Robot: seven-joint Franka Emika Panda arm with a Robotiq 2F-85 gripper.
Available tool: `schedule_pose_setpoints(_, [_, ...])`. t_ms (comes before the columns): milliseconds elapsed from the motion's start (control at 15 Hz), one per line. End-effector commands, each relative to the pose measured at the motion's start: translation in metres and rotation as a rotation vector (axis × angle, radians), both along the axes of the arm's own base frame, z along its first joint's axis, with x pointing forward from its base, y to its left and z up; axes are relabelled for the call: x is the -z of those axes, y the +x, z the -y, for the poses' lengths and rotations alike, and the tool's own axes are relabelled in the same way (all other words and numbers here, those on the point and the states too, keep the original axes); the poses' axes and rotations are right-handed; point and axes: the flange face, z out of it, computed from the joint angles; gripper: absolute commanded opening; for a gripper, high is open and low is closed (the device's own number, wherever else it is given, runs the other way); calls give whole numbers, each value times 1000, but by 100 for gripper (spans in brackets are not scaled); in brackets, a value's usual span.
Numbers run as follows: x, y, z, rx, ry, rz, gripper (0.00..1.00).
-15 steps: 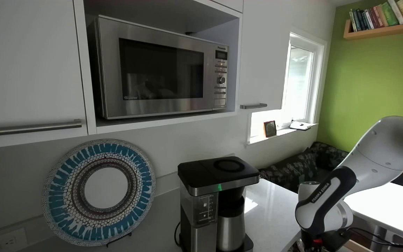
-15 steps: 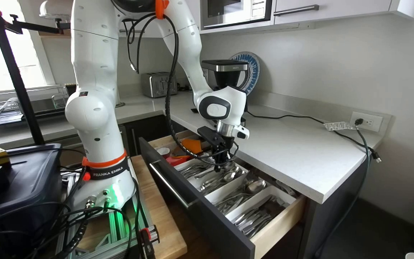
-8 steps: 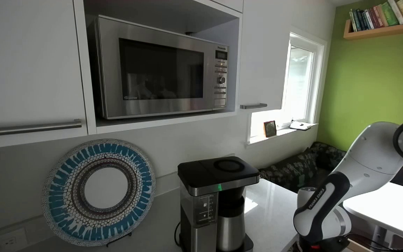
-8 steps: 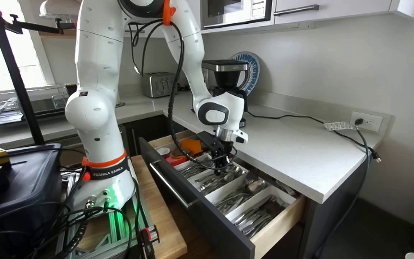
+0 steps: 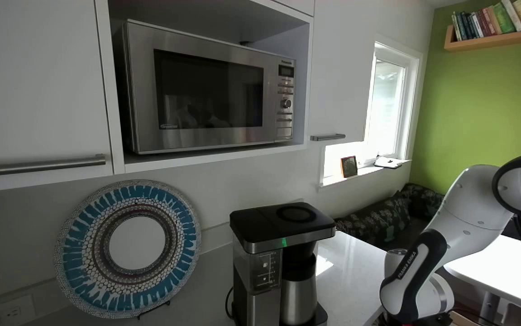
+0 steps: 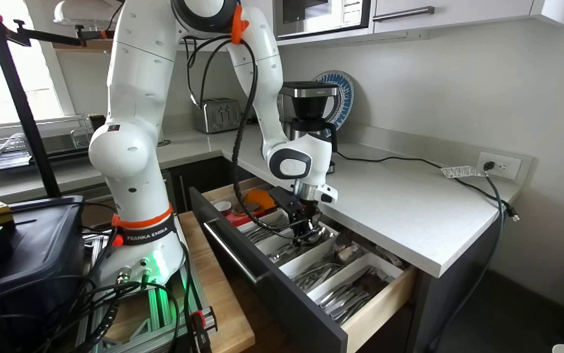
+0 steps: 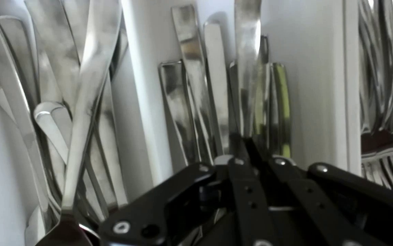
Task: Put the spoon into the drawer
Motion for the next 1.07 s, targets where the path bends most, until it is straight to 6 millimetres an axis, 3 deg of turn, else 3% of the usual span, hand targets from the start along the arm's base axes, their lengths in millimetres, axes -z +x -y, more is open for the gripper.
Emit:
schedule_pose_setpoints(0, [8, -4, 7, 2, -19, 2, 2])
schedule_pose_setpoints(133, [5, -7, 15, 8, -20, 9, 34])
schedule_pose_setpoints(667, [-37, -21, 31, 46, -3, 66, 93])
schedule_pose_setpoints(800, [-52, -28, 37, 58, -7, 84, 100])
schedule_pose_setpoints(1000, [-82, -38, 48, 63, -16, 134, 100])
